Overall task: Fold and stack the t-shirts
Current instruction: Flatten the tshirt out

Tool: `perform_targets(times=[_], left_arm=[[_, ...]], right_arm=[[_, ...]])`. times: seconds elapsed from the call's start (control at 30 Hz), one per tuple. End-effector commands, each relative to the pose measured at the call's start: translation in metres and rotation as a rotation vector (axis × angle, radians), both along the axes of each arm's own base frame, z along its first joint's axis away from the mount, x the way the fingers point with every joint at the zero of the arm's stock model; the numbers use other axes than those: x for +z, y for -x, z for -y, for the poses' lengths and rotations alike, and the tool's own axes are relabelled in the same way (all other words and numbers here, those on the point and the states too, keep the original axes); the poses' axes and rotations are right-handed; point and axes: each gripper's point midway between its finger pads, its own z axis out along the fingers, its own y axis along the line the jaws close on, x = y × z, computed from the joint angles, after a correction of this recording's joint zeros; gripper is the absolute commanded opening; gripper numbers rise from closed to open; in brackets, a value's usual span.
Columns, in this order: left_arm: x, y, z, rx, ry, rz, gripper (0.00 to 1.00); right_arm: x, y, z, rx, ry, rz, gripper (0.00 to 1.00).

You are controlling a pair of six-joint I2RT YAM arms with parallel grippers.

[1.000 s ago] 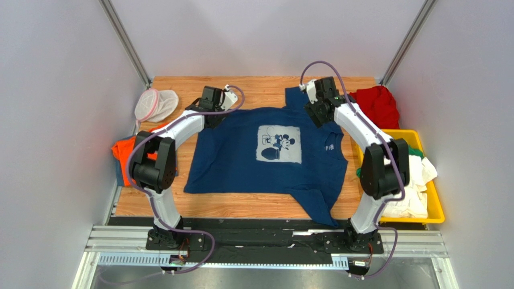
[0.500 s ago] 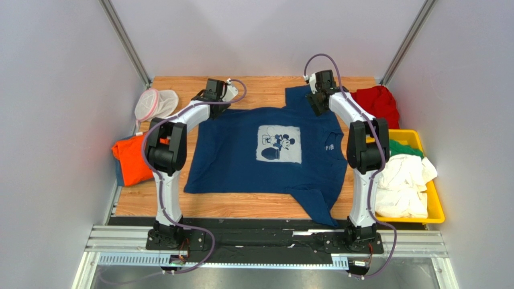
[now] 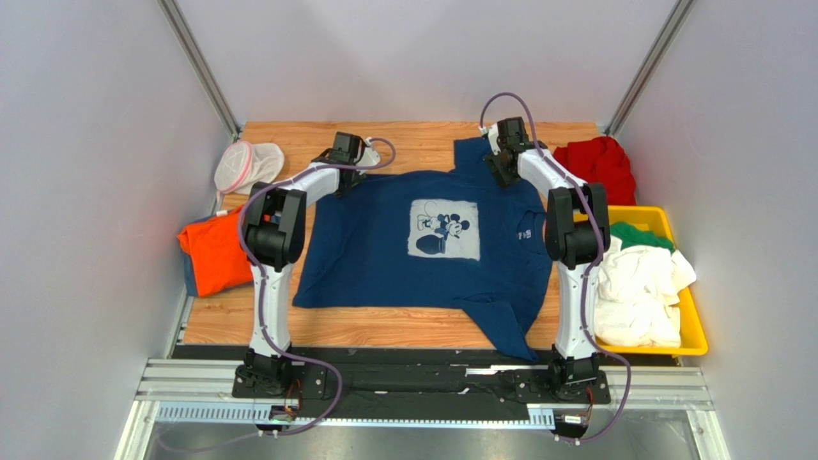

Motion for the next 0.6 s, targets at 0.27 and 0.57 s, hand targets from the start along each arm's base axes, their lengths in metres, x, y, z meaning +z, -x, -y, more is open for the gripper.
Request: perform_targets(times=[0.27, 0.57], left_arm=[[0.003, -0.022, -0.022, 0.006, -0.103, 0.015, 0.64], [0.002, -0.028, -0.033, 0.024, -0.12, 0.014, 0.63]], right_arm=[[0.001, -0.034, 0.009, -0.001, 0.037, 0.068, 0.63], [-0.003, -0.041, 0.025, -0.027, 0.051, 0.069, 0.63]])
